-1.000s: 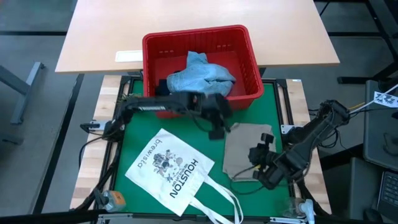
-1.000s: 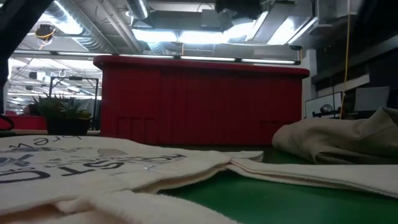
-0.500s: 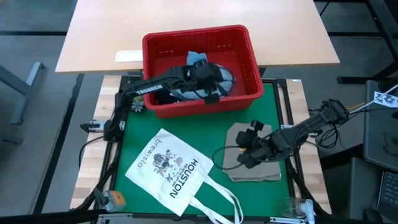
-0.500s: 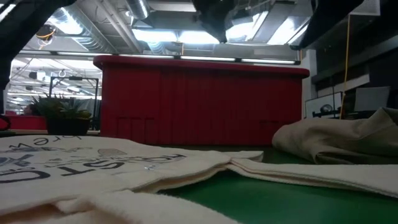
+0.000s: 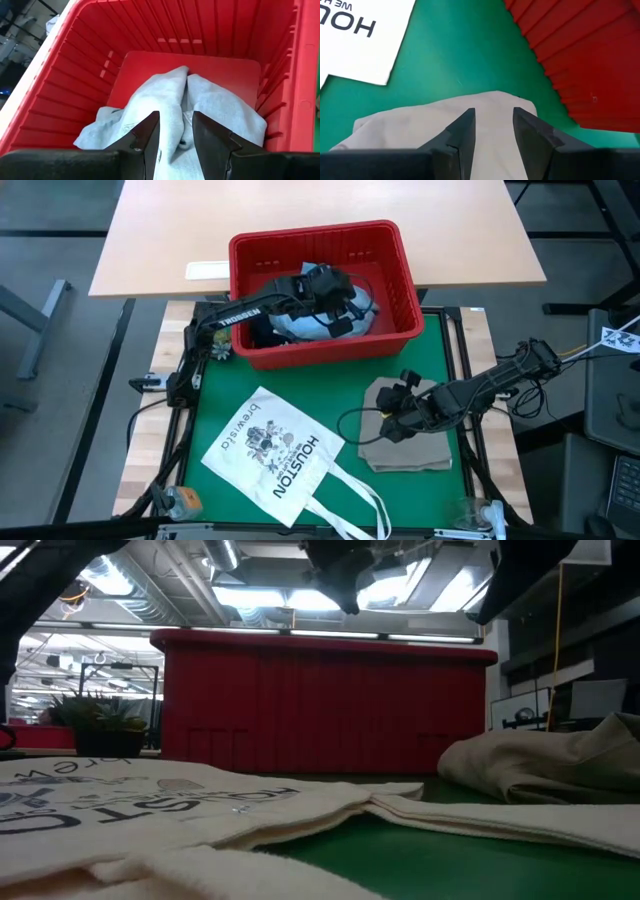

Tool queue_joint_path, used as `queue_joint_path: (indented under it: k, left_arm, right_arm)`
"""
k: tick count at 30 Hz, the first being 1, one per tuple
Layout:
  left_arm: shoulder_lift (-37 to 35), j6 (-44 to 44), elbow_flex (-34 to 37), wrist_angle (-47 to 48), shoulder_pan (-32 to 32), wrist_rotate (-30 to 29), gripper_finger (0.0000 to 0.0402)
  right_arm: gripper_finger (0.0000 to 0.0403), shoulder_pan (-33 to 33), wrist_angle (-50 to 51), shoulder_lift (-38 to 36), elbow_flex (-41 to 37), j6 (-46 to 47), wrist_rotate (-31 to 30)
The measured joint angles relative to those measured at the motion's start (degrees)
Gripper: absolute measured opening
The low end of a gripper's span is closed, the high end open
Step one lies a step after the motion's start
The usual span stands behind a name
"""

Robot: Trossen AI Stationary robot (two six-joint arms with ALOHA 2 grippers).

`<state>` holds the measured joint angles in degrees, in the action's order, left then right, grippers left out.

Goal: Fold Laundry from Bin
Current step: Fold the light blue pants

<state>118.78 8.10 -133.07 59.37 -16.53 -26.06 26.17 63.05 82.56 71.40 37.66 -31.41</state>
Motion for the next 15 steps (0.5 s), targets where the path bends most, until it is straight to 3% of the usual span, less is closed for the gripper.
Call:
queue_joint_path:
  k: [15]
  left_arm:
    - [0.0, 0.0, 0.1, -4.1, 0.2, 0.0, 0.0112]
  right_arm:
    - [0.0133, 0.0, 0.0, 0.0, 0.0, -0.7, 0.0]
